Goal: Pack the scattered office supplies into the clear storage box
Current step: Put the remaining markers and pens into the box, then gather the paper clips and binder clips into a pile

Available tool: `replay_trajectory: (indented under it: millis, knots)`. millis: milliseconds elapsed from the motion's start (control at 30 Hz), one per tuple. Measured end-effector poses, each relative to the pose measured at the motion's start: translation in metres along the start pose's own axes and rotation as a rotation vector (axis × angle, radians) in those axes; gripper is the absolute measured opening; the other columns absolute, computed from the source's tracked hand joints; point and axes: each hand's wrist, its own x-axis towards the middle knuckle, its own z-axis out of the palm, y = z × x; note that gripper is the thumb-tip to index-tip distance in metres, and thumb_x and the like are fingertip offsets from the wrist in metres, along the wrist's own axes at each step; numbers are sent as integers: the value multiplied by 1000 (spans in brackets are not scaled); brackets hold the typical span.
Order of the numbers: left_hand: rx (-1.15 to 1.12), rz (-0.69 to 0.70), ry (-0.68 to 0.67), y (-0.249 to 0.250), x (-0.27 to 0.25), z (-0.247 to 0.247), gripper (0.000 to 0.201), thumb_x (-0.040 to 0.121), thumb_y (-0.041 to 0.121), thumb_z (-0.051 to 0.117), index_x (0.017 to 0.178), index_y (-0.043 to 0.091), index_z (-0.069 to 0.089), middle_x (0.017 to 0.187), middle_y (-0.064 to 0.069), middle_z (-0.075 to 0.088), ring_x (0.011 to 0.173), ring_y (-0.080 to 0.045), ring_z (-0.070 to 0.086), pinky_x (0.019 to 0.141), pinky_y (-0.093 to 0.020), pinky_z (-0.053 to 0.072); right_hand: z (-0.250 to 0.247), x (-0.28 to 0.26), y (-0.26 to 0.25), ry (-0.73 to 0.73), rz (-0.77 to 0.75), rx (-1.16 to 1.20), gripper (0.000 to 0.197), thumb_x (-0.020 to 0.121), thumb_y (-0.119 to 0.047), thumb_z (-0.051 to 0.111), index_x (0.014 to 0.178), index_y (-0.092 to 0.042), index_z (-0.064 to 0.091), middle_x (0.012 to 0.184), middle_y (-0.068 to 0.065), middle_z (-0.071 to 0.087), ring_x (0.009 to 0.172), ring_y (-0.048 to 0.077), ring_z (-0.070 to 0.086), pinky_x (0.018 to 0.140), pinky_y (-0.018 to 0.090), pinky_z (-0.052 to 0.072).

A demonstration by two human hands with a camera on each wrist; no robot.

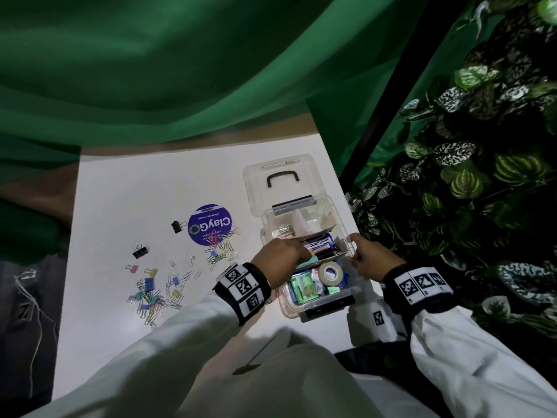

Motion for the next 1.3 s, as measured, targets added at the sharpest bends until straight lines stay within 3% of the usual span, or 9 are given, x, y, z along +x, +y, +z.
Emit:
replay_trajectory:
  millis: [100, 200, 333, 467, 633, 933, 1067, 1200, 1300]
  knots:
    - [-92, -17, 196, -8, -22, -7, 28, 90, 15, 53, 114, 24, 64, 102, 1, 63, 93, -18, 54, 78, -31, 39, -5, -4, -19, 230, -34, -57, 50, 93, -21, 55, 139, -13, 36, 122, 17, 50, 115, 35, 52, 87, 42, 48]
    - [-220, -261, 366, -33, -56, -4, 22, 94, 17, 51, 115, 22, 57, 99, 0, 54, 86, -14, 51, 75, -31, 42, -5, -16, -73, 527, -320, 46, 36, 94, -13, 54, 130, -15, 49, 120, 7, 53, 101, 21, 56, 80, 31, 48]
    - [-251, -696, 276, -93, -111, 17, 27, 87, 11, 57, 114, 14, 54, 109, -13, 51, 90, -31, 59, 76, -36, 48, 36, -17, -152, 232, -515, 99, 20, 95, -12, 54, 114, -16, 58, 103, -4, 57, 75, -4, 54, 62, 6, 34]
    - [-145, -982, 146, -139, -179, 38, 40, 82, 13, 60, 120, 13, 49, 117, -17, 45, 102, -39, 54, 81, -43, 49, 123, 6, -185, -100, -276, -160, 31, 91, -6, 52, 121, -7, 47, 121, 14, 51, 111, 31, 58, 88, 37, 47]
    - [-253, -1382, 206, -173, -254, 53, 53, 80, 21, 69, 123, 10, 40, 115, -22, 39, 102, -46, 52, 83, -53, 48, 177, 27, -173, -56, 52, -261, 37, 92, -11, 45, 129, -7, 42, 131, 15, 41, 125, 34, 44, 104, 42, 38]
    - [-411, -1129, 269, -173, -230, 64, 42, 84, 11, 65, 120, -1, 48, 111, -27, 46, 89, -48, 58, 77, -49, 49, 217, 52, -229, -32, -155, -140, 50, 86, -7, 60, 130, -3, 37, 130, 18, 38, 120, 34, 48, 96, 38, 44]
    - [-419, -1000, 218, -179, -222, 61, 24, 83, 9, 63, 105, 2, 57, 102, -23, 54, 88, -40, 58, 77, -42, 50, 209, 61, -232, 96, -175, -118, 41, 89, -17, 58, 127, -9, 43, 125, 15, 44, 116, 33, 48, 87, 41, 48]
    - [-430, -708, 259, -184, -224, 64, 11, 65, -3, 70, 75, 0, 65, 73, -16, 66, 61, -29, 62, 53, -32, 53, 215, 62, -219, 99, -130, -169, 51, 81, -27, 69, 123, -13, 44, 120, 12, 43, 114, 33, 46, 82, 41, 49]
    - [-363, -672, 377, -189, -232, 56, 7, 74, -1, 67, 79, 4, 66, 79, -12, 68, 66, -27, 64, 61, -35, 56, 223, 59, -223, 88, -263, -182, 35, 86, -20, 61, 118, -12, 50, 118, 11, 46, 111, 30, 48, 79, 37, 49]
